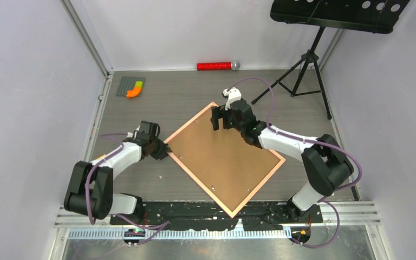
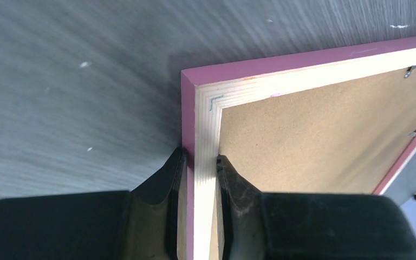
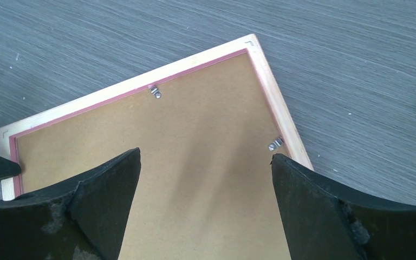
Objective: Take the photo out of the frame
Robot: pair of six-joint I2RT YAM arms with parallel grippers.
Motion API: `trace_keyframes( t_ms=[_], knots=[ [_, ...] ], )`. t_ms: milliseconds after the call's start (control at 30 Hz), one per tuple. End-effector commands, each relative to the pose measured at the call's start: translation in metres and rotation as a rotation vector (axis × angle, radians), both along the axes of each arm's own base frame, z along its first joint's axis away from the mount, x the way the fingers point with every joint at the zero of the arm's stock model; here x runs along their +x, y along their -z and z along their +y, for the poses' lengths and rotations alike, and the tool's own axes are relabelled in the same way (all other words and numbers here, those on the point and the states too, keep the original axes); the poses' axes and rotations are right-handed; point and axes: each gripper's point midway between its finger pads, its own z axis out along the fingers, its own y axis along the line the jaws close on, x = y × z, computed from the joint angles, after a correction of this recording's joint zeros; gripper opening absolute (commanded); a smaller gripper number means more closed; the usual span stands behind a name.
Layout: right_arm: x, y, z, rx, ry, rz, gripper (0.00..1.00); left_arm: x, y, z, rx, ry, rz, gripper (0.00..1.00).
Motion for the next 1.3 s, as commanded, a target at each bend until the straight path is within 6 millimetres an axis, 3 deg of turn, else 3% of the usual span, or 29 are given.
trace_keyframes(
  t_ms=[0, 67, 167, 200, 267, 367, 400, 433, 467, 500, 533, 567, 600, 633, 667, 700, 733, 767, 800, 833, 867, 1033, 1167, 1267],
  knots=[
    [-0.002, -0.03, -0.007, 0.064, 0.056, -0.056, 0.95, -0.057, 0.038, 0.029, 0.06, -0.228, 0.186, 0.0],
    [-0.006, -0.031, -0.01, 0.073, 0.061, -0.052, 0.95, -0.057, 0.035, 0.026, 0.055, -0.193, 0.153, 0.08],
    [-0.014, -0.03, -0.016, 0.071, 0.059, -0.047, 0.95, -0.055, 0.015, 0.021, 0.115, -0.032, 0.091, 0.67],
    [-0.015, -0.031, -0.018, 0.066, 0.059, -0.049, 0.95, -0.057, 0.007, 0.02, 0.152, 0.036, 0.077, 0.81],
    [-0.019, -0.033, -0.026, 0.066, 0.071, -0.054, 0.96, -0.058, -0.016, 0.026, 0.244, 0.12, 0.03, 0.98],
    [-0.026, -0.037, -0.047, 0.082, 0.13, -0.062, 0.95, -0.056, -0.05, 0.038, 0.357, 0.226, -0.06, 1.0],
    [-0.028, -0.044, -0.054, 0.098, 0.155, -0.069, 0.95, -0.048, -0.063, 0.036, 0.373, 0.284, -0.125, 1.0],
    [-0.033, -0.033, -0.068, 0.091, 0.215, -0.025, 0.96, -0.04, -0.074, 0.036, 0.393, 0.315, -0.188, 1.0],
    [-0.037, -0.037, -0.079, 0.099, 0.253, -0.023, 0.95, -0.027, -0.086, 0.033, 0.419, 0.368, -0.262, 1.0],
    [-0.046, -0.022, -0.091, 0.088, 0.29, 0.031, 0.95, -0.014, -0.101, 0.032, 0.451, 0.397, -0.324, 1.0],
    [-0.051, -0.027, -0.1, 0.105, 0.314, 0.023, 0.96, -0.001, -0.114, 0.032, 0.494, 0.434, -0.366, 1.0],
    [-0.065, -0.006, -0.112, 0.089, 0.349, 0.092, 0.95, 0.014, -0.127, 0.028, 0.513, 0.475, -0.409, 1.0],
    [-0.072, -0.009, -0.122, 0.107, 0.383, 0.091, 0.96, 0.03, -0.137, 0.023, 0.51, 0.502, -0.447, 1.0],
    [-0.089, 0.014, -0.135, 0.094, 0.432, 0.163, 0.96, 0.044, -0.143, 0.018, 0.495, 0.53, -0.459, 1.0],
    [-0.095, 0.008, -0.148, 0.119, 0.486, 0.145, 0.95, 0.057, -0.137, 0.011, 0.449, 0.568, -0.435, 1.0],
    [-0.114, 0.03, -0.162, 0.103, 0.546, 0.213, 0.95, 0.069, -0.134, 0.007, 0.405, 0.584, -0.413, 0.99],
    [-0.126, 0.03, -0.177, 0.103, 0.592, 0.212, 0.95, 0.078, -0.131, 0.001, 0.345, 0.604, -0.386, 1.0],
    [-0.137, 0.041, -0.185, 0.12, 0.639, 0.239, 0.96, 0.087, -0.125, -0.004, 0.299, 0.625, -0.348, 1.0],
    [-0.154, 0.05, -0.2, 0.126, 0.703, 0.266, 0.95, 0.101, -0.13, -0.007, 0.289, 0.627, -0.347, 1.0],
    [-0.16, 0.047, -0.206, 0.161, 0.731, 0.261, 0.95, 0.109, -0.122, -0.009, 0.288, 0.637, -0.316, 1.0],
    [-0.175, 0.062, -0.216, 0.153, 0.79, 0.312, 0.95, 0.116, -0.115, -0.012, 0.274, 0.643, -0.287, 1.0],
    [-0.2, 0.095, -0.221, 0.191, 0.849, 0.413, 0.95, 0.127, -0.084, -0.025, 0.203, 0.675, -0.174, 1.0],
    [-0.197, 0.102, -0.216, 0.176, 0.841, 0.44, 0.95, 0.124, -0.059, -0.027, 0.179, 0.682, -0.081, 1.0],
    [-0.19, 0.11, -0.199, 0.193, 0.785, 0.474, 0.96, 0.116, -0.04, -0.025, 0.168, 0.691, 0.01, 1.0]
  ],
)
